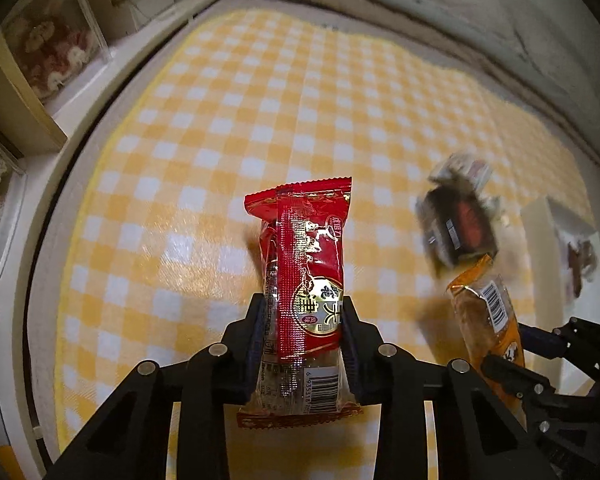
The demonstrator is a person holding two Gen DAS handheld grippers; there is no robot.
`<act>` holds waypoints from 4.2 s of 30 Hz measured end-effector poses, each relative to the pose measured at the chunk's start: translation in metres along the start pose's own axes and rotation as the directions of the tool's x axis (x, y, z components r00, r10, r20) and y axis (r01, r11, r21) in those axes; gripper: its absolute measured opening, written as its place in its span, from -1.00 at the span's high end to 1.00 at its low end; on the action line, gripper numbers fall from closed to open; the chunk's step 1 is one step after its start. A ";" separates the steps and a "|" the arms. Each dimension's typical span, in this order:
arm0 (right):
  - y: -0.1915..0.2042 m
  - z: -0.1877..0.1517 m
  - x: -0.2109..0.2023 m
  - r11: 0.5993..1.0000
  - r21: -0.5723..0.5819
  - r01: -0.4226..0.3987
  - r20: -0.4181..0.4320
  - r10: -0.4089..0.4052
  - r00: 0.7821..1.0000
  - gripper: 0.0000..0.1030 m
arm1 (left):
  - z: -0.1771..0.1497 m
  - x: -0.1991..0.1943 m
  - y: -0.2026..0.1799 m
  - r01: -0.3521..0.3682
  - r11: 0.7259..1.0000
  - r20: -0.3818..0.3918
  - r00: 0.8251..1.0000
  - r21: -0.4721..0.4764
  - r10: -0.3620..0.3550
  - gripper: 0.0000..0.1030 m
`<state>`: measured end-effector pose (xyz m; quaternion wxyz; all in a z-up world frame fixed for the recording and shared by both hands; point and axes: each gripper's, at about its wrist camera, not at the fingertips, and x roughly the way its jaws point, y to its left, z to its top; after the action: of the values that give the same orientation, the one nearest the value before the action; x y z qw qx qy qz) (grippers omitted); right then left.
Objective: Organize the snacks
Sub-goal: 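Grasp the orange wrapped bar with the right tool while the left tool grasps the red wrapped bar, then carry both bars into the white tray and open both tools to release them, then move both tools back toward the dark cake box and clear packet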
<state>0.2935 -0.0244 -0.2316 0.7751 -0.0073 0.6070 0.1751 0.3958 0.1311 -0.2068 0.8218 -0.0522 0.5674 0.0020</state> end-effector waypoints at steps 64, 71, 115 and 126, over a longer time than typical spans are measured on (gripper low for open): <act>-0.273 -0.198 -0.213 0.787 0.531 0.314 0.147 -0.450 0.881 0.32 | -0.063 -0.011 -0.272 0.348 0.927 -0.123 0.935 0.137 -0.333 0.33; -0.282 -0.197 -0.203 0.793 0.513 0.328 0.111 -0.440 0.891 0.32 | -0.056 0.011 -0.269 0.344 0.935 -0.151 0.932 0.090 -0.328 0.30; -0.266 -0.209 -0.197 0.779 0.481 0.401 0.044 -0.479 0.877 -1.00 | -0.072 -0.008 -0.268 0.289 0.935 -0.121 0.956 0.204 -0.269 -1.00; -0.244 -0.204 -0.210 0.783 0.478 0.398 0.078 -0.489 0.869 -1.00 | -0.069 -0.027 -0.248 0.272 0.936 -0.074 0.962 0.225 -0.261 -1.00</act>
<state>0.1277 -0.3541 -0.1366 0.8312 0.0452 0.5314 -0.1571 0.3375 -0.1202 -0.1856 0.8024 -0.0320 0.5691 -0.1770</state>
